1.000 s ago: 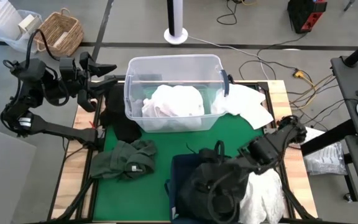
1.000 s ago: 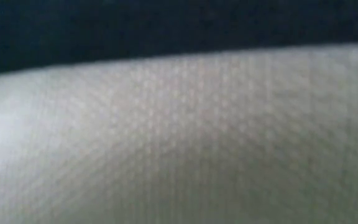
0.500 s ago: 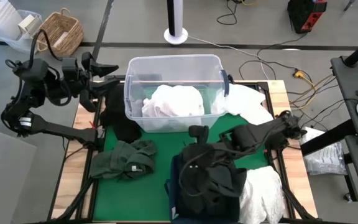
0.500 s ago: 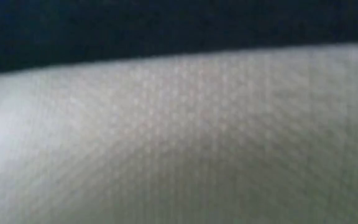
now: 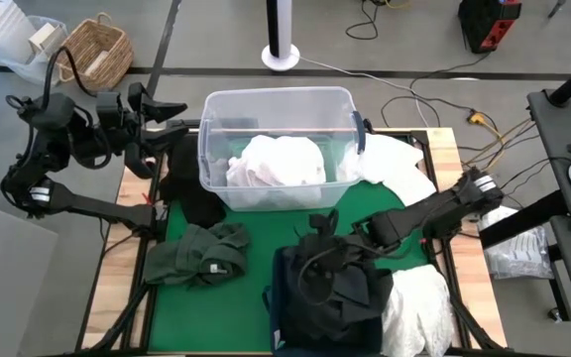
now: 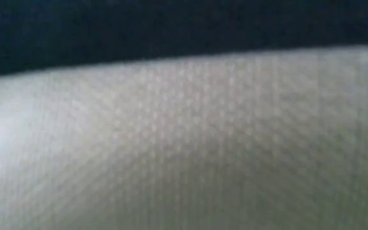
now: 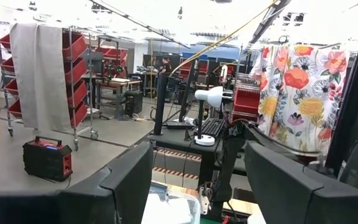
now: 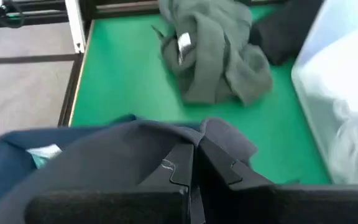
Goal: Sort clothes
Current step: Put the black shorts into the blue laundry bin
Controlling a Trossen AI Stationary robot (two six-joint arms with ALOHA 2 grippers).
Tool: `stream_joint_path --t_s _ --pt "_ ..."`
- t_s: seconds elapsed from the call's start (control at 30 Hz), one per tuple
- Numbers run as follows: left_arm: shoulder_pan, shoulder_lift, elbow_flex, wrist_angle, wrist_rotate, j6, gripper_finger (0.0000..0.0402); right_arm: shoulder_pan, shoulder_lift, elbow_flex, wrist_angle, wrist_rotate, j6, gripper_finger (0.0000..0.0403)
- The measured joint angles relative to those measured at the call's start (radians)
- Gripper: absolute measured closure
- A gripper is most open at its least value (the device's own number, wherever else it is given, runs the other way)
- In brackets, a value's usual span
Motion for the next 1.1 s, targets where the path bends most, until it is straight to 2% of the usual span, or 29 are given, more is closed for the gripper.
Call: stream_joint_path --t_s 0.2,0.4,0.8,0.97,1.1 --pt "0.000 0.006 0.000 -0.003 0.000 0.000 0.0170 0.039 -0.086 -0.202 0.030 0.021 0.134 0.0394" --pt "0.000 0.017 0.000 -0.003 0.000 0.000 0.0170 0.085 -0.108 -0.309 0.029 0.025 0.229 0.0394" --pt "0.000 0.056 0.000 -0.008 0.000 0.000 0.0170 0.138 0.004 -0.344 -0.022 -0.120 0.259 0.0394" --pt "0.000 0.075 0.000 -0.008 0.000 0.000 0.0170 0.143 0.061 -0.345 0.024 -0.194 0.240 0.0394" --pt "0.000 0.088 0.000 -0.008 0.000 0.000 0.0170 0.142 0.074 -0.335 0.070 -0.192 0.223 0.0394"
